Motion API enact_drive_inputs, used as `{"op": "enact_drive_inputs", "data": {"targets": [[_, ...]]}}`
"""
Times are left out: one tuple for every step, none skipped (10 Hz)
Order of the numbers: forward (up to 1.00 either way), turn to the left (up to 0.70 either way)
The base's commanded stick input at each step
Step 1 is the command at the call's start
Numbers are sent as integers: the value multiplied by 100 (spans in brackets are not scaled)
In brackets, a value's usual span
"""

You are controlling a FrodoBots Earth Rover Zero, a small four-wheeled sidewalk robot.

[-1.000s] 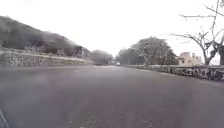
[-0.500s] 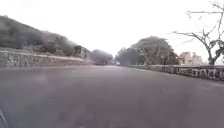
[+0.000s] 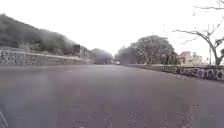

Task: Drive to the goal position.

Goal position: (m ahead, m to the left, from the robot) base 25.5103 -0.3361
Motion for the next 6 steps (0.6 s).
{"op": "enact_drive_inputs", "data": {"targets": [[100,4],[100,3],[100,4],[100,3],[100,3],[100,3]]}}
